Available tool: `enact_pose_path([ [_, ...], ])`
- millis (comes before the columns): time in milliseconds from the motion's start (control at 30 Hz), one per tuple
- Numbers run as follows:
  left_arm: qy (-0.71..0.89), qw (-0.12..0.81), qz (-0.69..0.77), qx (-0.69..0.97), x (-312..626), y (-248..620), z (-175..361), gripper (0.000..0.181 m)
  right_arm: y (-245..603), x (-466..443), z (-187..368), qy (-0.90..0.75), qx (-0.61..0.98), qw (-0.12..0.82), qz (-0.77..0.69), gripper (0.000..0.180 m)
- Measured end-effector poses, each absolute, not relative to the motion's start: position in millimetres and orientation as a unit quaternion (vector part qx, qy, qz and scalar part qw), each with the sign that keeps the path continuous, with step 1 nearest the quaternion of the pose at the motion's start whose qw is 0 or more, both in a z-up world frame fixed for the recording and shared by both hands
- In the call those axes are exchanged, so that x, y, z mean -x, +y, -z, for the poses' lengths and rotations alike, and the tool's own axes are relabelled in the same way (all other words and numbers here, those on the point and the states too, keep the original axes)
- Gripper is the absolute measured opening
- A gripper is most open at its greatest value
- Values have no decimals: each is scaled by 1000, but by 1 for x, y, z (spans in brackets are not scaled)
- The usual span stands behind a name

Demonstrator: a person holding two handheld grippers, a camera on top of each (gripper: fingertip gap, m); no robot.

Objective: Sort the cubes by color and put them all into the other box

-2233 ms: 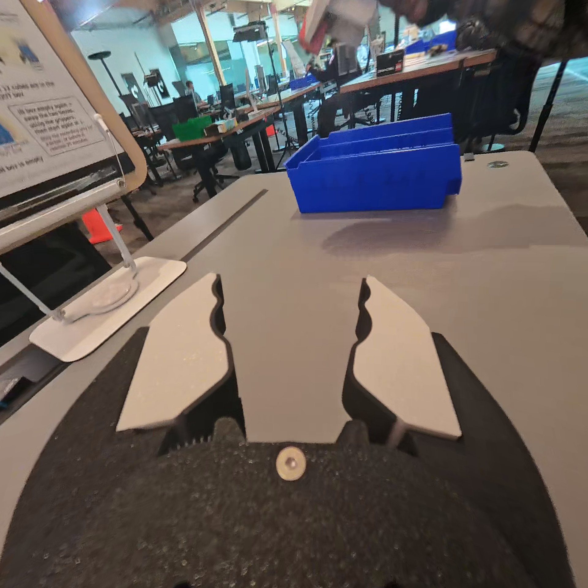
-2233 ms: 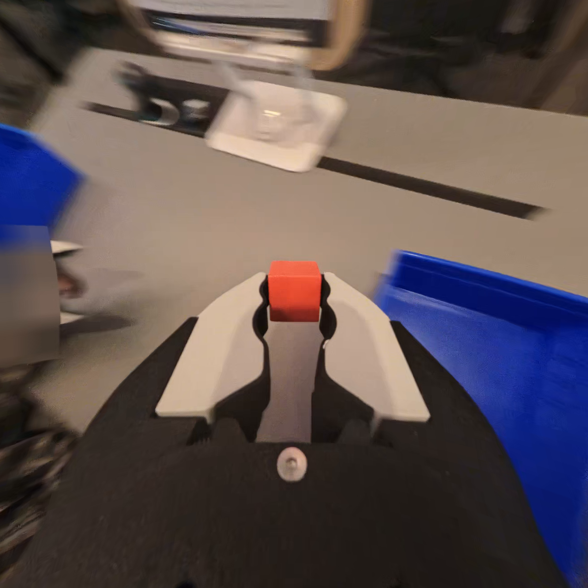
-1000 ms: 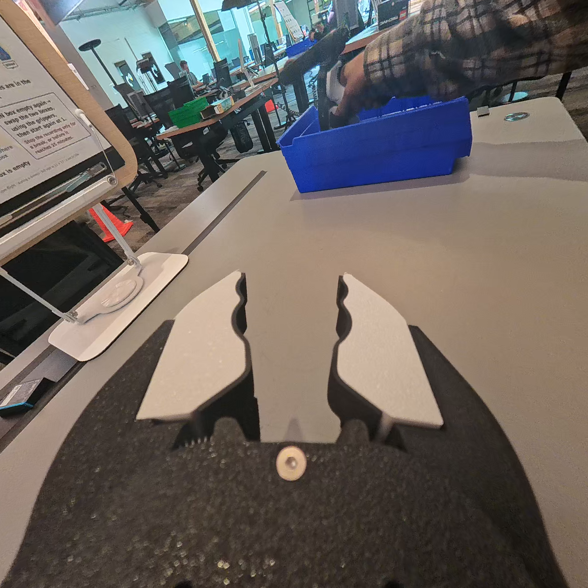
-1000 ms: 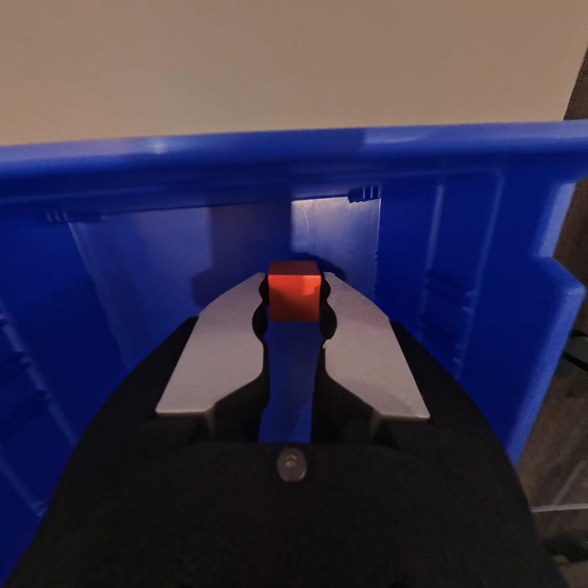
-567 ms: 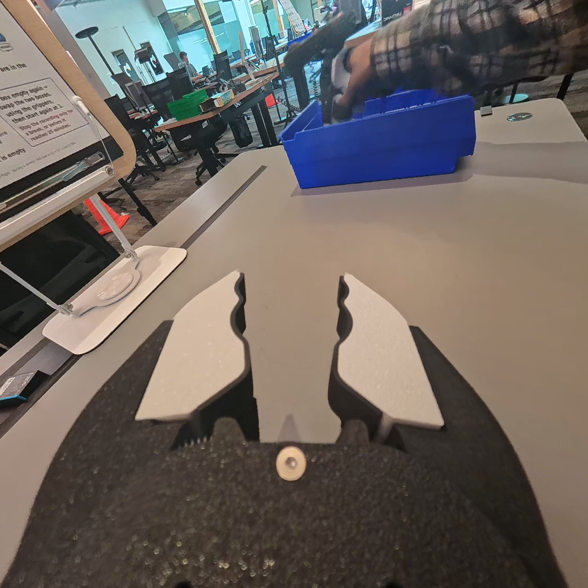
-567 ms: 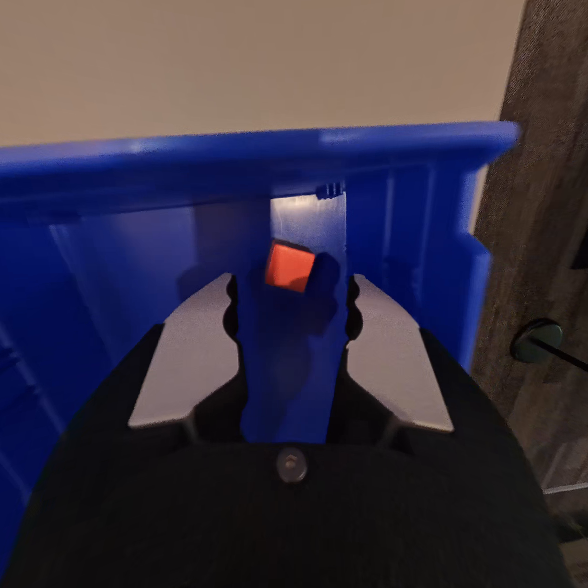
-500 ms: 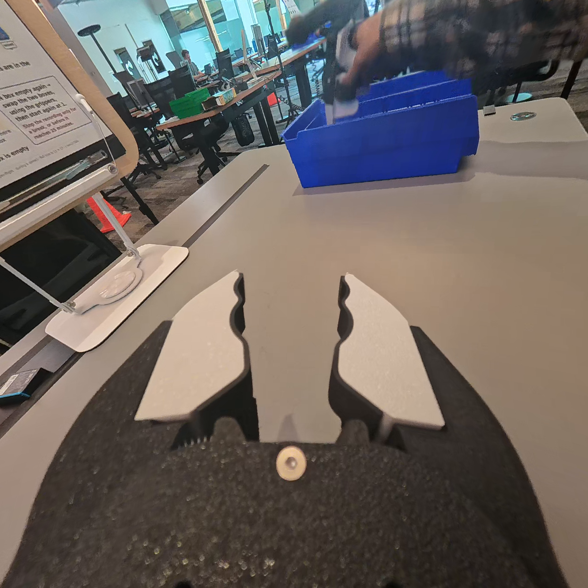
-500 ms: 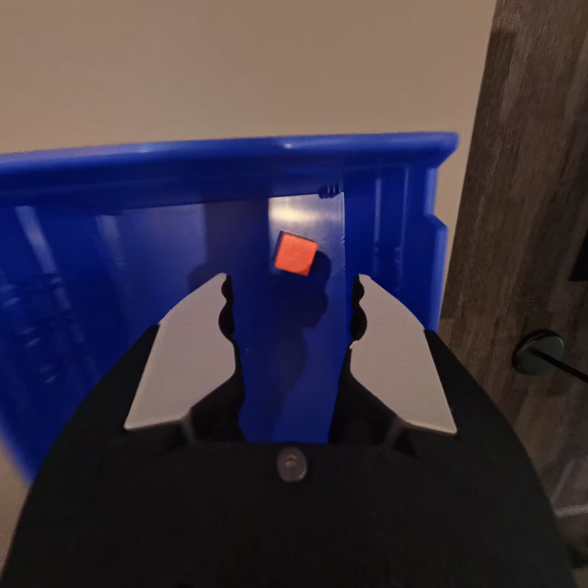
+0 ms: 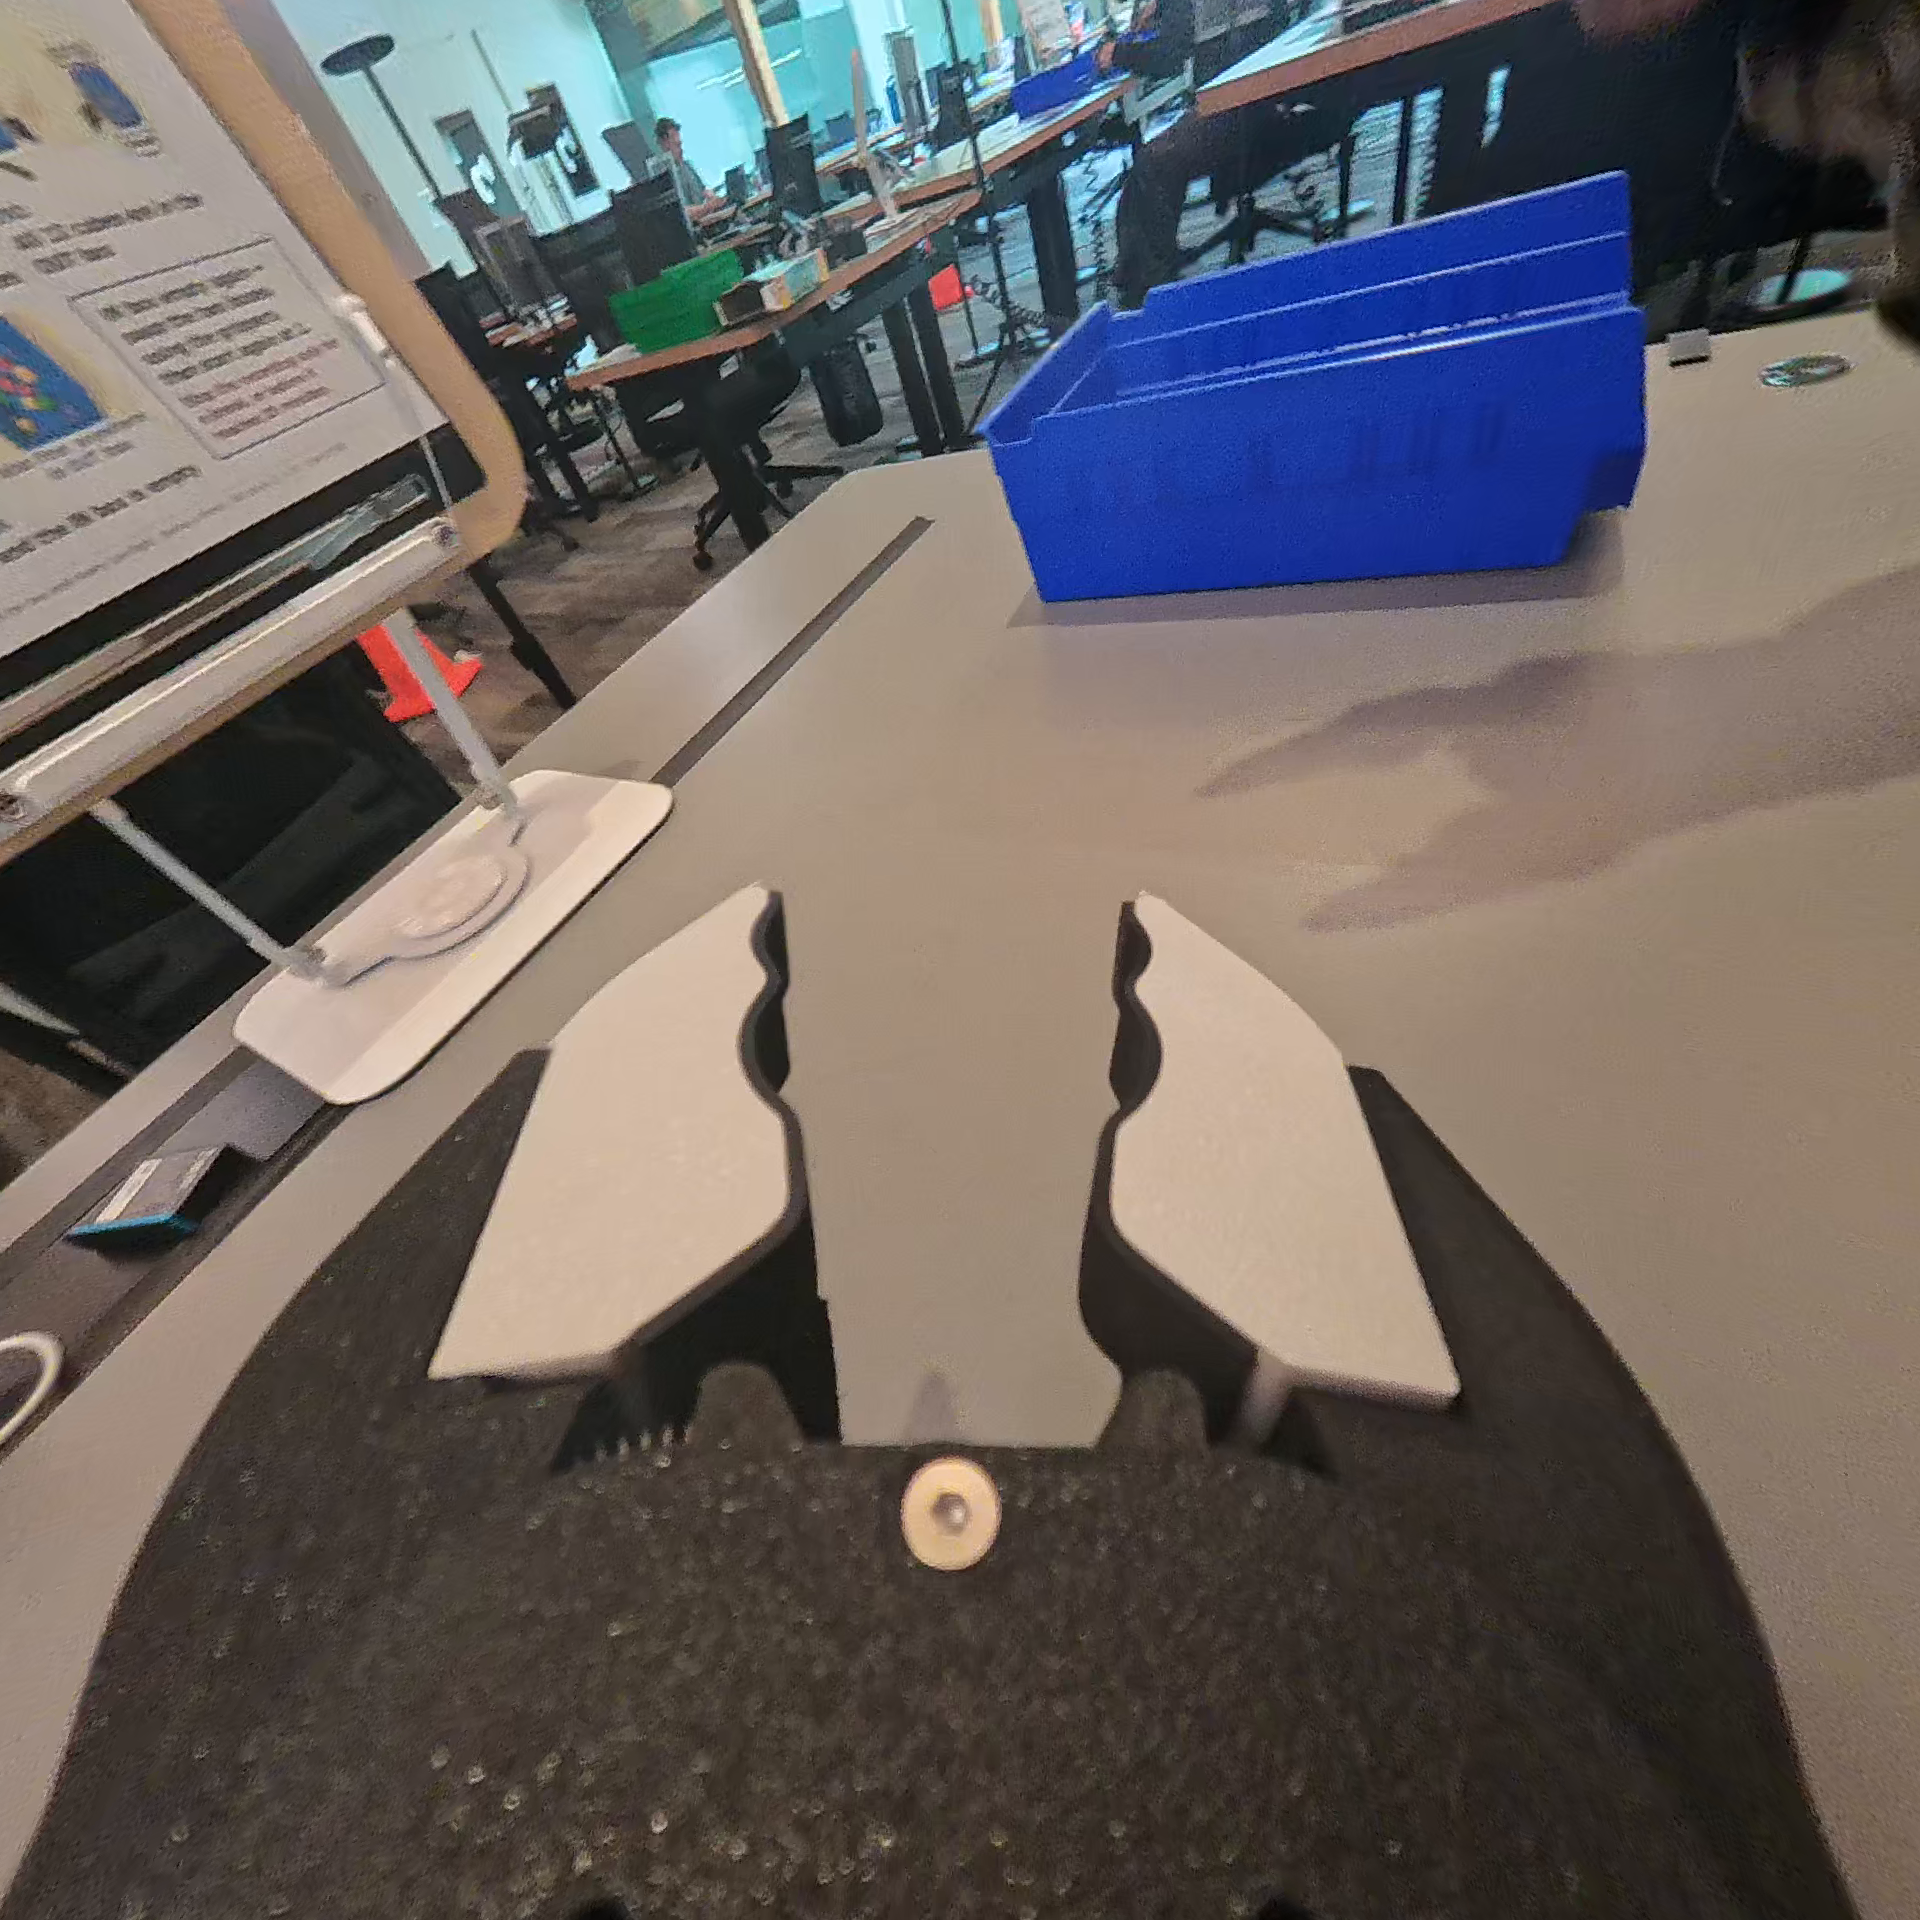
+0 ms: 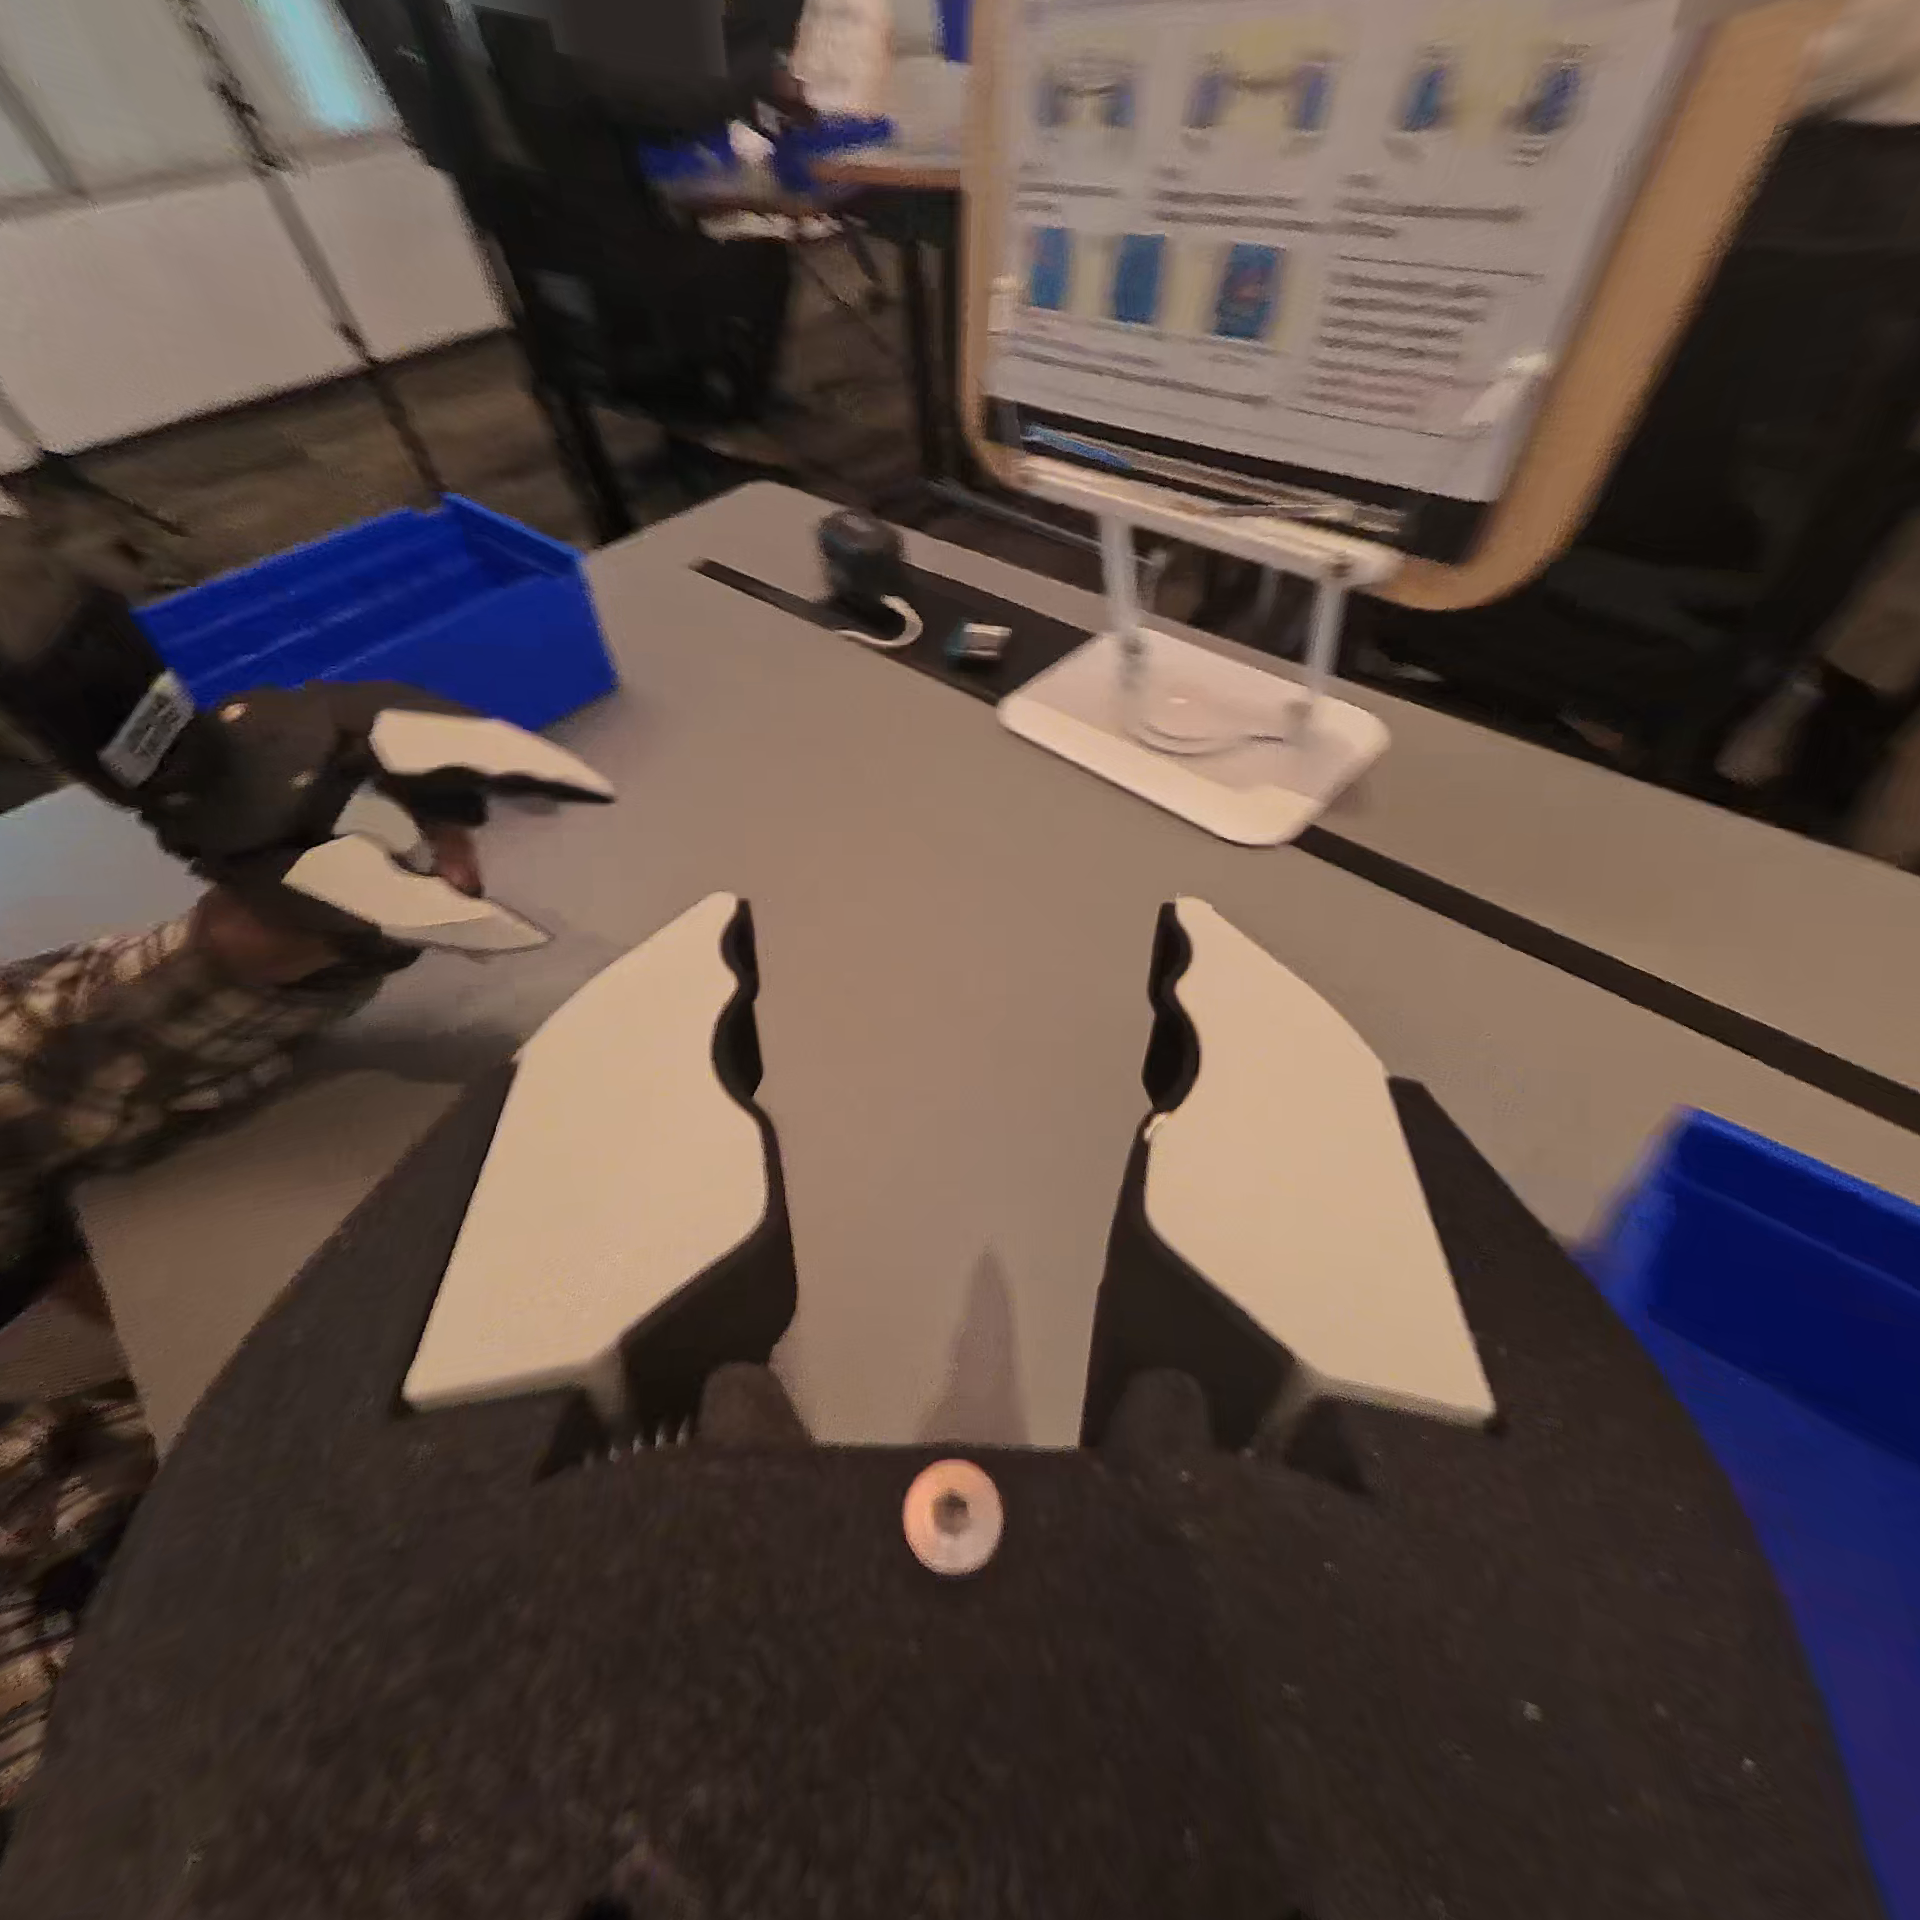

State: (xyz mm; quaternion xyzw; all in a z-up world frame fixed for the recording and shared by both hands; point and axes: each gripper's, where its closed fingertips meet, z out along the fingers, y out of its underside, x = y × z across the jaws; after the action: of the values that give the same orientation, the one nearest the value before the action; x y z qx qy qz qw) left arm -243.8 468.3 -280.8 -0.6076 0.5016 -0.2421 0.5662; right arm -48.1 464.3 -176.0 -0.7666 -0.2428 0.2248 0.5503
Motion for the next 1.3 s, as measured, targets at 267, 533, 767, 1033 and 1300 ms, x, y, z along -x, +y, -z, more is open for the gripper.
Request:
enact_pose_path([
  [267, 458, 541, 71, 702, 392, 488, 227, 61, 487, 156, 275, -287, 718, 514, -371, 72],
  [533, 193, 301, 34, 933, 627, 503, 292, 58, 478, 194, 314, -360, 722, 494, -325, 71],
  [767, 37, 229, 119, 965, 645, 504, 356, 51, 471, 197, 326, -352, 732, 468, -348, 71],
  [1033, -6, 187, 73, 980, 655, 516, 387, 44, 467, 191, 329, -354, 738, 455, -350, 72],
  [1300, 4, 177, 69, 982, 657, 527, 401, 23, 467, 184, 320, -336, 734, 460, -369, 72],
])
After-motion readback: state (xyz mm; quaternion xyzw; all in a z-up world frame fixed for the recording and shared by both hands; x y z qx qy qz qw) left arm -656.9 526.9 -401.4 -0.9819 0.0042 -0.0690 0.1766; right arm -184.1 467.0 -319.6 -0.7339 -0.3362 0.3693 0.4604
